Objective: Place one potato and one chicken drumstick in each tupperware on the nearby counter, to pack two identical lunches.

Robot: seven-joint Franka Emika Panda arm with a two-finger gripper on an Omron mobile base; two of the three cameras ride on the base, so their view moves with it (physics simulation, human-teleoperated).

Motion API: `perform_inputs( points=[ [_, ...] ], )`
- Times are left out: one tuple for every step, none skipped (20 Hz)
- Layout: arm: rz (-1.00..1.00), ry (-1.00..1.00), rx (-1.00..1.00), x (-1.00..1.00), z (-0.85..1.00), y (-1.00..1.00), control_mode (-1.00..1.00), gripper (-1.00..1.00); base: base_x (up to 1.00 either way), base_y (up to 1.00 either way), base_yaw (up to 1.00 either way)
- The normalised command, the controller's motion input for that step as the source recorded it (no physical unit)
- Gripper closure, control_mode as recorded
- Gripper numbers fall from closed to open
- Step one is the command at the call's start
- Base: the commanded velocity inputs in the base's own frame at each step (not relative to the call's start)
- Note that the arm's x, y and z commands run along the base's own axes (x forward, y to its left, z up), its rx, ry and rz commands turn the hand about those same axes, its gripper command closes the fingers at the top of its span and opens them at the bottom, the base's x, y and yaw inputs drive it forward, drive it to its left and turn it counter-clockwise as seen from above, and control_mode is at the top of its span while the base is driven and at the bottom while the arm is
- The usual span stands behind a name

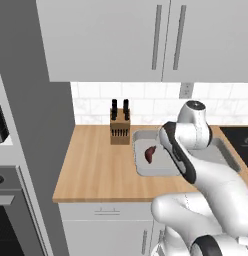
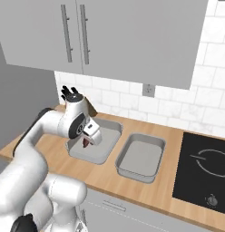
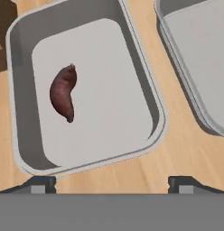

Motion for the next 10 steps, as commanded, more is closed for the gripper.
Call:
perform_inputs(
  points=[
    [0.31, -0.07, -0.02, -1.00, 0.79, 0.00, -1.00, -1.00, 0.00, 0.00, 0.00],
    [0.21, -0.09, -0.05, -0.94, 0.85, 0.00, -1.00, -1.00, 0.00, 0.00, 0.00],
    [0.05, -0.13, -0.08, -0.86, 0.84, 0.00, -1.00, -1.00, 0.00, 0.00, 0.00],
    [0.00, -0.10, -0.12, -0.76, 0.75, 0.07, -1.00, -1.00, 0.00, 0.00, 0.00],
    [0.00, -0.13, -0.13, -0.78, 0.76, 0.01, -1.00, -1.00, 0.00, 0.00, 0.00],
    [0.00, -0.15, -0.13, -0.79, 0.75, 0.03, -1.00, -1.00, 0.00, 0.00, 0.00],
    [0.00, -0.19, -0.12, -0.83, 0.85, 0.03, -1.00, -1.00, 0.00, 0.00, 0.00],
    [0.00, -0.13, -0.10, -0.66, 0.72, 0.03, -1.00, -1.00, 0.00, 0.00, 0.00],
    [0.00, -0.16, -0.12, -0.64, 0.73, 0.11, -1.00, -1.00, 0.00, 0.00, 0.00],
    [0.00, -0.15, -0.05, -0.46, 0.75, 0.08, -1.00, -1.00, 0.00, 0.00, 0.00]
  ],
)
